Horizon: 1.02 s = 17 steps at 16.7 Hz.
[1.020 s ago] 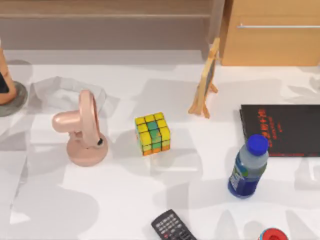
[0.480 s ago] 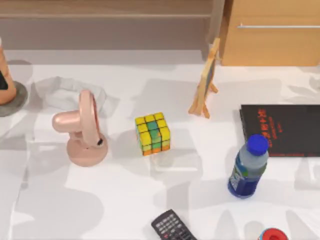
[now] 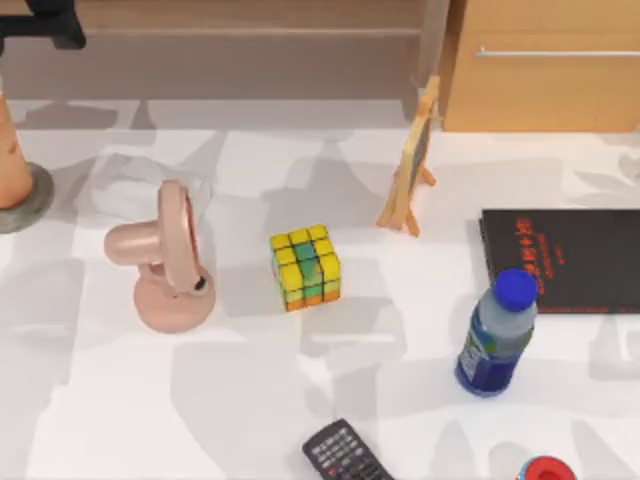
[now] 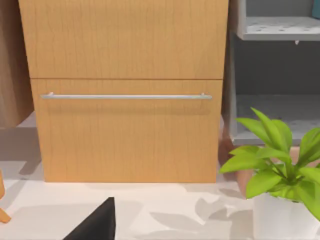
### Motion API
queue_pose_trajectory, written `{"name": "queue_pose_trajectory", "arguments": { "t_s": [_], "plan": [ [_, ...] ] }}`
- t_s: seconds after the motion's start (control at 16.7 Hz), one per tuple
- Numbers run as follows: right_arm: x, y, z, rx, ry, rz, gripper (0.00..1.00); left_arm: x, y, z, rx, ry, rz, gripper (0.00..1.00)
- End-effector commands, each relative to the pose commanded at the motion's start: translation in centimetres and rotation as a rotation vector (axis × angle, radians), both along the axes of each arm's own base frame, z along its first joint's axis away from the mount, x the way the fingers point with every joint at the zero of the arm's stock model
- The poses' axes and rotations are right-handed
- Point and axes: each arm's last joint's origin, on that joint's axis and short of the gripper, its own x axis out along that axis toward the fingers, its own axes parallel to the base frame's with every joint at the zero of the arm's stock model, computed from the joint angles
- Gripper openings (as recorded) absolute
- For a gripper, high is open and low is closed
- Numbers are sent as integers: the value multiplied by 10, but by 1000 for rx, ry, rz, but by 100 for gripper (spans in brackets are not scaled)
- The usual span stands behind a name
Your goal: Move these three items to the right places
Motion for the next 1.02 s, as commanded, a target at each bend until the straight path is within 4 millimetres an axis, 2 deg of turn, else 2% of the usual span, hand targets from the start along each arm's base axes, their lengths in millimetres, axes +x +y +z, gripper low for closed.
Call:
{"name": "queue_pose_trajectory", "arguments": {
  "t_s": [0.24, 0.42, 0.72, 0.84, 1.02],
  "plan": [
    [0, 0, 0, 0, 0, 0, 100, 37, -65, 32, -105, 268, -100, 100],
    [0, 0, 0, 0, 0, 0, 100, 43, -123, 42, -158, 561, -141, 100],
    [0, 0, 0, 0, 0, 0, 100, 19, -209, 30, -137, 1085, -60, 100],
    [0, 0, 0, 0, 0, 0, 100, 4, -233, 21, -95, 1254, 21, 100],
    [0, 0, 0, 0, 0, 0, 100, -15, -259, 8, -23, 1426, 155, 100]
  ]
}}
